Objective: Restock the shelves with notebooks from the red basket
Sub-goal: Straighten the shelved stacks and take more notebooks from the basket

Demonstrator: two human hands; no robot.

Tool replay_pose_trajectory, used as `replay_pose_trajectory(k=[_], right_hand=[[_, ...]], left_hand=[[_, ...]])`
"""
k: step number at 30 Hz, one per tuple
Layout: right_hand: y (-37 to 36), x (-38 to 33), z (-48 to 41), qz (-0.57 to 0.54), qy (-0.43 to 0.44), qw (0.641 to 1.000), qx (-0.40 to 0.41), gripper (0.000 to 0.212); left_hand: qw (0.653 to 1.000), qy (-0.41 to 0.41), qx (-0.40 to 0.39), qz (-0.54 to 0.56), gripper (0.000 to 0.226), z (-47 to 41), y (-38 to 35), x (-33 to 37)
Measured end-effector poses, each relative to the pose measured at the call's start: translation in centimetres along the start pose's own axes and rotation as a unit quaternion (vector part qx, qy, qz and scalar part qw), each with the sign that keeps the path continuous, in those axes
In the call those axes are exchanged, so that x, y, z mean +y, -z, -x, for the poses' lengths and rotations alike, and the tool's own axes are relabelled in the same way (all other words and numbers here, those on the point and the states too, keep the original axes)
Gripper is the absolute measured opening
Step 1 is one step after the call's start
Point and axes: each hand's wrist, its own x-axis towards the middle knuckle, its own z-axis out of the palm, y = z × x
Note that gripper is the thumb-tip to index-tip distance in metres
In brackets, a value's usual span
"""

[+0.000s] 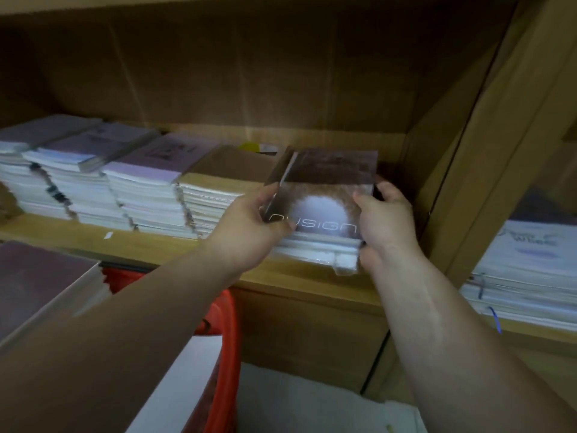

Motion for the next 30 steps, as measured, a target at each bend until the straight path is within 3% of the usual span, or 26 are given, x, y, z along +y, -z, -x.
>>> replay_pose_trajectory(k=[3,7,9,13,18,21,23,26,30], right_hand=[[0.2,0.7,-1.3,-0.002,-0.008,1.0,0.011,0.031],[0.3,0.6,-2.3,0.07,0.056,0.996,-0.016,0.034],[0.4,0.5,-2.2,0.082,0.058,0.994,-0.05,0.039],[0.9,0.9,-1.5,0.094,0.067,0.989,-0.097,0.042],[1.5,2.5,-1.6,0.227,0.135,0.962,-0.075,0.092],[1.4,3.7,-1.8,0.223,0.149,0.96,-0.085,0.095],[1.2,4.2,-2.1,0.221,0.156,0.958,-0.095,0.086],[1.1,4.6,-2.8,0.187,0.156,0.963,-0.114,0.075],[1.3,4.6,-4.0,0.166,0.141,0.964,-0.155,0.09]], left_hand=[[0.974,-0.06,0.017,-0.216,0.066,0.6,-0.6,-1.4],[0.852,-0.186,0.069,-0.484,0.073,0.3,0.2,-2.6],[0.832,-0.215,0.075,-0.507,0.07,-0.6,0.5,-3.3],[0.833,-0.222,0.053,-0.504,0.069,-1.9,0.9,-4.2],[0.837,-0.175,0.083,-0.512,0.068,-3.6,0.5,-3.9],[0.837,-0.148,0.081,-0.52,0.067,-4.8,0.0,-3.1],[0.834,-0.145,0.076,-0.527,0.068,-5.3,-0.1,-3.0],[0.813,-0.187,0.054,-0.548,0.067,-5.3,0.1,-3.2],[0.785,-0.258,0.005,-0.563,0.069,-5.3,-0.1,-2.8]])
